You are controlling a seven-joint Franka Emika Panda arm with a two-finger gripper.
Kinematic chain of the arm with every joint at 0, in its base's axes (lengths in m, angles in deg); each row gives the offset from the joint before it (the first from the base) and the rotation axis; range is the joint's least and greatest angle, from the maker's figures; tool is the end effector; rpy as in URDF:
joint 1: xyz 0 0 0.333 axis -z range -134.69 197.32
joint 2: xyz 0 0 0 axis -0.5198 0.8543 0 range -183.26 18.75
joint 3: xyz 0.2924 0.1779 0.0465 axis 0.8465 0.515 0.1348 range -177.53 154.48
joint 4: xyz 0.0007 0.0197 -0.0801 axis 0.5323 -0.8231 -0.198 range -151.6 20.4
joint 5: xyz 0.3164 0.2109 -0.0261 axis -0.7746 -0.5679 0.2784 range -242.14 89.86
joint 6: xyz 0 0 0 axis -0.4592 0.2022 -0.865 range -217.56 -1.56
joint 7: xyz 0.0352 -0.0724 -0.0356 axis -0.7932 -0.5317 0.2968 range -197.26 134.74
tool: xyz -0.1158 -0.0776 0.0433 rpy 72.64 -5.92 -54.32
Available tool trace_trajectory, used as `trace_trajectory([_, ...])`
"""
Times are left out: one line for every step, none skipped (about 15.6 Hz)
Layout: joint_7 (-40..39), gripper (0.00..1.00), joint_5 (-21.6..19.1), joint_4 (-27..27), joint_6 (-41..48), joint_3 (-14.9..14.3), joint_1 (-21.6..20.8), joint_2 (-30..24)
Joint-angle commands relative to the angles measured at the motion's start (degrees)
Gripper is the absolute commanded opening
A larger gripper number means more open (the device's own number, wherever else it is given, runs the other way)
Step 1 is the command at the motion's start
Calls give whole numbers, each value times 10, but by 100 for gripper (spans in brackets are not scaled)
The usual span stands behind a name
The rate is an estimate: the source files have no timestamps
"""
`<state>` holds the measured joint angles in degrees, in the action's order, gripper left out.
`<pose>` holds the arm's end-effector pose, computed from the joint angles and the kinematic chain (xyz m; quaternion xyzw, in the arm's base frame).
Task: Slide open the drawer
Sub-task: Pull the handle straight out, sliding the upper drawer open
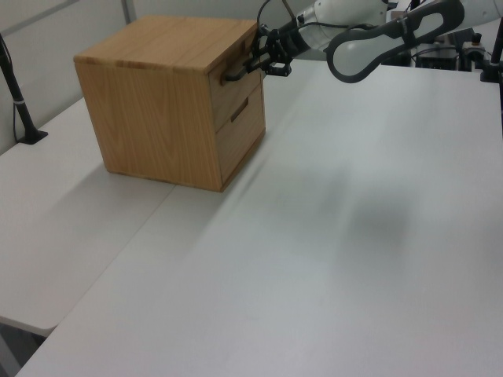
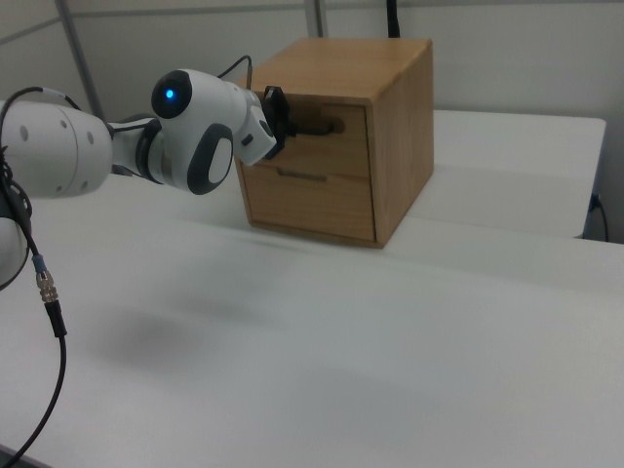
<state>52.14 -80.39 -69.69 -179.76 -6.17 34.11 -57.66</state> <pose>0.7548 0.0147 0.5059 -0.6340 0.5985 -0.3338 0.3584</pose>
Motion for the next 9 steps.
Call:
trace_trajectory([0, 0, 3, -78, -6, -3, -7, -50])
trace_trajectory([0, 0, 3, -97, -6, -3, -7, -62])
trace_trajectory([0, 0, 2, -115, -6, -3, -7, -74])
trace_trajectory([1, 0, -1, -133, -6, -3, -4, -87])
trace_trajectory([0, 0, -1, -151, -6, -3, -4, -100])
trace_trajectory([0, 0, -1, -172, -6, -3, -4, -116])
trace_trajectory([0, 0, -1, -194, -6, -3, -4, -133])
trace_trajectory([0, 0, -1, -215, -5, -3, -4, -148])
trace_trajectory([0, 0, -1, -233, -5, -3, -3, -164])
